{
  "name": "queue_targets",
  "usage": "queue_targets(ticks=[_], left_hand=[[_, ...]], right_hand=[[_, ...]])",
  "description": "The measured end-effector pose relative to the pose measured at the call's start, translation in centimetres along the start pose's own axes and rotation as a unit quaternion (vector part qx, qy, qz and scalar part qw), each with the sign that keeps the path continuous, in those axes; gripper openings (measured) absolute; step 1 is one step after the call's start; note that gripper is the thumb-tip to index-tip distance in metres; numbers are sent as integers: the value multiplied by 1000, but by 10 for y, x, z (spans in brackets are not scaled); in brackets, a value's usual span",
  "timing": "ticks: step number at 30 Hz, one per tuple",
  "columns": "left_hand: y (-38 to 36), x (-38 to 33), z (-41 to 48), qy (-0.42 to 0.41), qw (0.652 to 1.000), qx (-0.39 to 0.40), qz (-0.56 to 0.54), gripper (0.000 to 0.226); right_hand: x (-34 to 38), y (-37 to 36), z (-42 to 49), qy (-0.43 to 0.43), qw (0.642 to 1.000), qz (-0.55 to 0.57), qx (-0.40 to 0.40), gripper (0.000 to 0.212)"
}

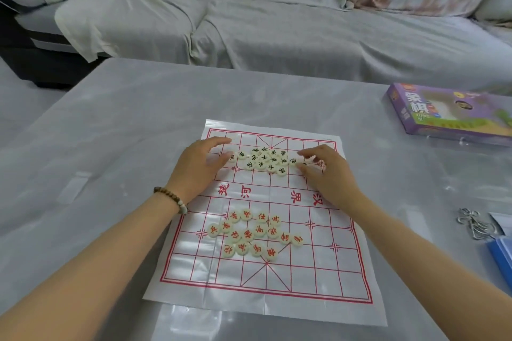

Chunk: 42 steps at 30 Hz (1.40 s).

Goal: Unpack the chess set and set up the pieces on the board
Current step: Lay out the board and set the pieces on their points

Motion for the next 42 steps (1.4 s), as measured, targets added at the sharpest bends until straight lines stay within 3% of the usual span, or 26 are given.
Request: queue_targets(ticks=[2,5,9,13,18,21,24,27,32,34,37,42], left_hand=[[8,-6,-22,-27,999,-21,6,36],[-7,-8,-58,-38,998,51,-16,44],[-46,-13,-95,-74,976,167,117,80],[-67,-19,-112,-90,954,202,202,75],[-76,-25,-123,-92,950,209,215,74],[-78,-29,-125,-94,951,200,216,76],[-79,-32,-125,-98,950,190,229,75],[-79,-37,-125,-113,946,176,247,73],[-89,-51,-124,-126,943,183,246,70],[-95,-56,-123,-136,941,186,250,70],[-103,-61,-121,-134,941,193,243,70],[-109,-66,-116,-128,942,199,237,69]], right_hand=[[7,9,-16,2,999,34,-21,17],[17,6,-45,-7,997,79,7,14],[21,-1,-82,-14,993,110,36,19],[20,-12,-109,-15,992,104,67,23],[30,-13,-124,3,993,98,69,27],[47,-20,-125,36,990,72,114,33],[62,-32,-127,100,981,-16,166,42],[58,-34,-131,134,971,-101,169,47],[30,-9,-137,126,969,-169,127,56],[27,-3,-137,134,962,-205,120,47],[26,7,-129,109,976,-163,96,36],[22,2,-110,65,982,-126,127,33]])
Point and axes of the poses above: each hand's wrist, its own z-axis towards the middle knuckle, its own y-axis out of the back of the hand, x = y × z, the point moved 10 cm from there along z, towards the middle knuckle, and after that the axes turned 7 degrees about -z, right-handed, at the moved point
